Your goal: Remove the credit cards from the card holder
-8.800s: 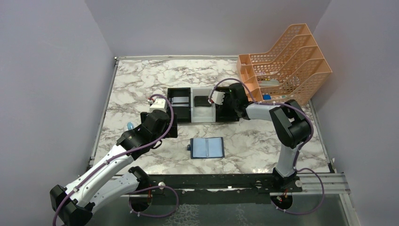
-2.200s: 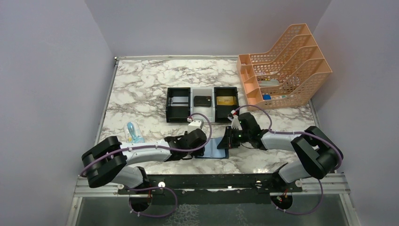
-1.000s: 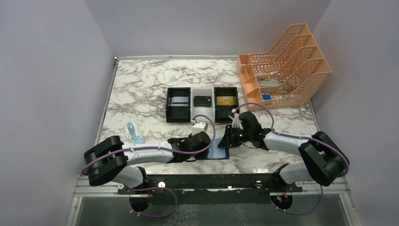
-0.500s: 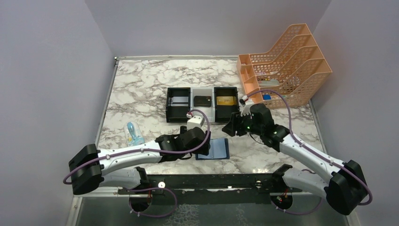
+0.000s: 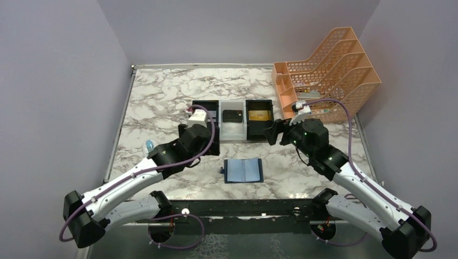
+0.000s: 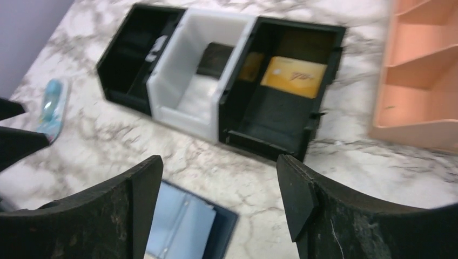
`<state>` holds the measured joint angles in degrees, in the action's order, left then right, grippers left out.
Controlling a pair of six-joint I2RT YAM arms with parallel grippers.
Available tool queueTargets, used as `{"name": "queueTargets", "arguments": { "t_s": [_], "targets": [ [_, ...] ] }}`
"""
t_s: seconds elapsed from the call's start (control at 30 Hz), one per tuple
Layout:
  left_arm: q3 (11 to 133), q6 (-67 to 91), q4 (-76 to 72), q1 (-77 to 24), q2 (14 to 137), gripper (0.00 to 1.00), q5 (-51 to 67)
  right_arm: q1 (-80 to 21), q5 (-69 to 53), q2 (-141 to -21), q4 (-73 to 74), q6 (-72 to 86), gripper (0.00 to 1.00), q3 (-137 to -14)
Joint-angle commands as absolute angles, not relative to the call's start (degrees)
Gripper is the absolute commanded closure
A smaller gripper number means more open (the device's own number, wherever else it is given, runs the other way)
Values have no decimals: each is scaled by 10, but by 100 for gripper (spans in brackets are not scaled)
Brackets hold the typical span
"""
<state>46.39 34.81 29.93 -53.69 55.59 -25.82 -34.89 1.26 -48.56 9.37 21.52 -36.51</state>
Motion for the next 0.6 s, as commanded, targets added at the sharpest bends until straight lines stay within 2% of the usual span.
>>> {"name": "queueTargets", "arguments": {
  "t_s": [0.0, 0.13, 0.33, 0.43, 0.57],
  "targets": [
    [489, 286, 346, -450, 521, 1, -244, -352, 190, -480, 90, 169, 19, -392],
    [511, 264, 371, -390, 512, 1, -236, -352, 250, -472, 78, 157, 16, -391],
    [501, 257, 358, -300, 502, 1, -243, -345, 316, -468, 17, 142, 4, -378],
    [483, 263, 347, -294, 489, 1, -284, -301, 290, -494, 49, 157, 4, -405],
    [471, 272, 347, -294, 455, 1, -319, -189, 130, -523, 57, 191, 4, -420]
  ]
}}
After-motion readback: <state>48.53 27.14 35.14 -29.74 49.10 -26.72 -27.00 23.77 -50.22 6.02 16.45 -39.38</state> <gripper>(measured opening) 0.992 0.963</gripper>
